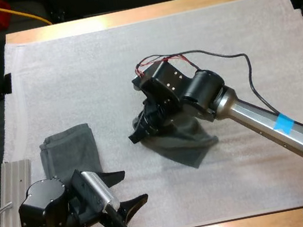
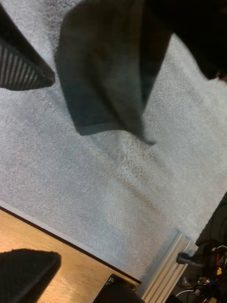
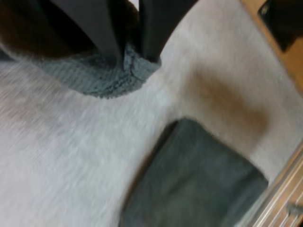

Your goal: Pick towel from pile, fold and stack

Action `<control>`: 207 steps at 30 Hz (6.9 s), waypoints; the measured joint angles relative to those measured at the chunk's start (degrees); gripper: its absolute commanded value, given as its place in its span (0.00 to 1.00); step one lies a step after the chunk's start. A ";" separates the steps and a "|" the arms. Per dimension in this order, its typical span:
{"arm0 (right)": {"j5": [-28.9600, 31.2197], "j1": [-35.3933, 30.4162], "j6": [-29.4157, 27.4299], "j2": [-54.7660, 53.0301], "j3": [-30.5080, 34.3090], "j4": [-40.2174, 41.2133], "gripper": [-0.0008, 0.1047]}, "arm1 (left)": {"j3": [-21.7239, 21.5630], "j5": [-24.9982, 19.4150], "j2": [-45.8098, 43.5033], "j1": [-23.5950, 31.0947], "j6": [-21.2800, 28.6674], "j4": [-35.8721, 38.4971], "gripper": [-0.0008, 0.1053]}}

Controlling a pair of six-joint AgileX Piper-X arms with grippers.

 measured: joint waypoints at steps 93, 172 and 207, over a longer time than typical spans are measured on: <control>38.67 -24.15 -6.84 -2.92 -0.55 11.17 0.73 | 0.00 0.00 0.00 0.00 0.00 1.77 0.64; 1.92 -33.80 46.73 -9.35 51.42 -39.29 0.62 | 0.00 -11.04 9.18 0.00 -0.45 3.08 0.64; 7.94 -33.80 48.27 -8.31 51.42 -40.04 0.49 | 0.00 -10.05 9.18 0.00 -1.73 5.39 0.64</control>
